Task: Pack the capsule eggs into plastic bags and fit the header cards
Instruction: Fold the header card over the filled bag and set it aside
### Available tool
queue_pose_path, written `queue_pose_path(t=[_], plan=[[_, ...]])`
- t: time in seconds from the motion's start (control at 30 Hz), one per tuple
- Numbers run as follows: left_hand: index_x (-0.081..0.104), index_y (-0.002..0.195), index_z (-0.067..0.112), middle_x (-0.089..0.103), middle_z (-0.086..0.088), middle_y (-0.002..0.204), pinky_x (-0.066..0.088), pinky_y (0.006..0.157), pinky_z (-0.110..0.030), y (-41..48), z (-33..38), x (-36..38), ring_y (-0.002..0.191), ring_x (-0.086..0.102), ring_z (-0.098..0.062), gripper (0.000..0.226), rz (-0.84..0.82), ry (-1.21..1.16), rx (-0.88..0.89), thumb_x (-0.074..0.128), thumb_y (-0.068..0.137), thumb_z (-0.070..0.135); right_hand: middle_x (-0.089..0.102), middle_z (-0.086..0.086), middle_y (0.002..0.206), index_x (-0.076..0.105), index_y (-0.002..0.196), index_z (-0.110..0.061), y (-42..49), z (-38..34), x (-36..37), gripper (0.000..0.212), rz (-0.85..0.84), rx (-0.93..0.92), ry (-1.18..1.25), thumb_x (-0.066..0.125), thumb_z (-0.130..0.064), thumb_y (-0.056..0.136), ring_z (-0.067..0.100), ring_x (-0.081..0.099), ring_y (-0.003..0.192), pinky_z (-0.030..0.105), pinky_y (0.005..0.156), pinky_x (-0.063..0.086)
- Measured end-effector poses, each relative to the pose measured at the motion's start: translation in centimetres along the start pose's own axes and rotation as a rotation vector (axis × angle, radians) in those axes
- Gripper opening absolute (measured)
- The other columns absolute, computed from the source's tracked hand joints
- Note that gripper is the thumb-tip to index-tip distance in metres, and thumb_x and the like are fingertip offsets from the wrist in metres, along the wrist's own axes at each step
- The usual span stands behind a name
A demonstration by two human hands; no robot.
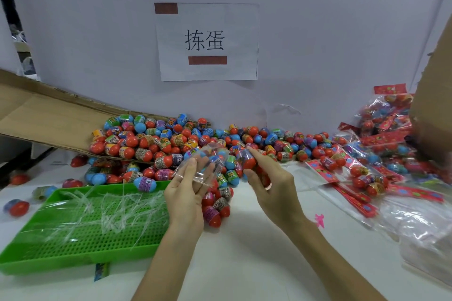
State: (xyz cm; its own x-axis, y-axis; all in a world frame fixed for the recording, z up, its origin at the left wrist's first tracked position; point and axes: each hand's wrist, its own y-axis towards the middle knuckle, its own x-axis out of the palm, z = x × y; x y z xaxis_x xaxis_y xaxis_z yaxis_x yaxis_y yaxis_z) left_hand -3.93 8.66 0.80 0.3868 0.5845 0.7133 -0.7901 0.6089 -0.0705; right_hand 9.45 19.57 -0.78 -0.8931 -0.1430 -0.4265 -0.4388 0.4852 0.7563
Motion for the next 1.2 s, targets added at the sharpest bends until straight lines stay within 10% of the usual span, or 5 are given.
queue_pose_path(t=[0.57,1.2], plan=[[0.071,0.123,0.004,0.078,-0.017,0.11,0.063,0.089,-0.039,-0.3,-1.6,0.2,0.094,0.078,-0.026,0.033,-0.218,0.142,-0.185,0.062,0.1,0.026,0.072,-0.005,0.097,0.051,0.148,-0.017,-0.9,-0.6,1.2,0.046,-0.177,-0.064,-0.315,0.053,-0.022,0.102,0.015,0.062,0.071,0.032,0.056,0.054],[0.065,0.127,0.006,0.08,-0.012,0.105,0.063,0.075,-0.027,-0.2,-1.5,0.2,0.092,0.079,-0.025,0.05,-0.245,0.248,-0.16,0.078,0.082,0.021,0.075,-0.003,0.1,0.075,0.119,-0.015,-0.3,0.5,0.3,0.027,-0.111,-0.137,-0.155,0.075,-0.015,0.092,0.013,0.07,0.081,0.033,0.067,0.061]])
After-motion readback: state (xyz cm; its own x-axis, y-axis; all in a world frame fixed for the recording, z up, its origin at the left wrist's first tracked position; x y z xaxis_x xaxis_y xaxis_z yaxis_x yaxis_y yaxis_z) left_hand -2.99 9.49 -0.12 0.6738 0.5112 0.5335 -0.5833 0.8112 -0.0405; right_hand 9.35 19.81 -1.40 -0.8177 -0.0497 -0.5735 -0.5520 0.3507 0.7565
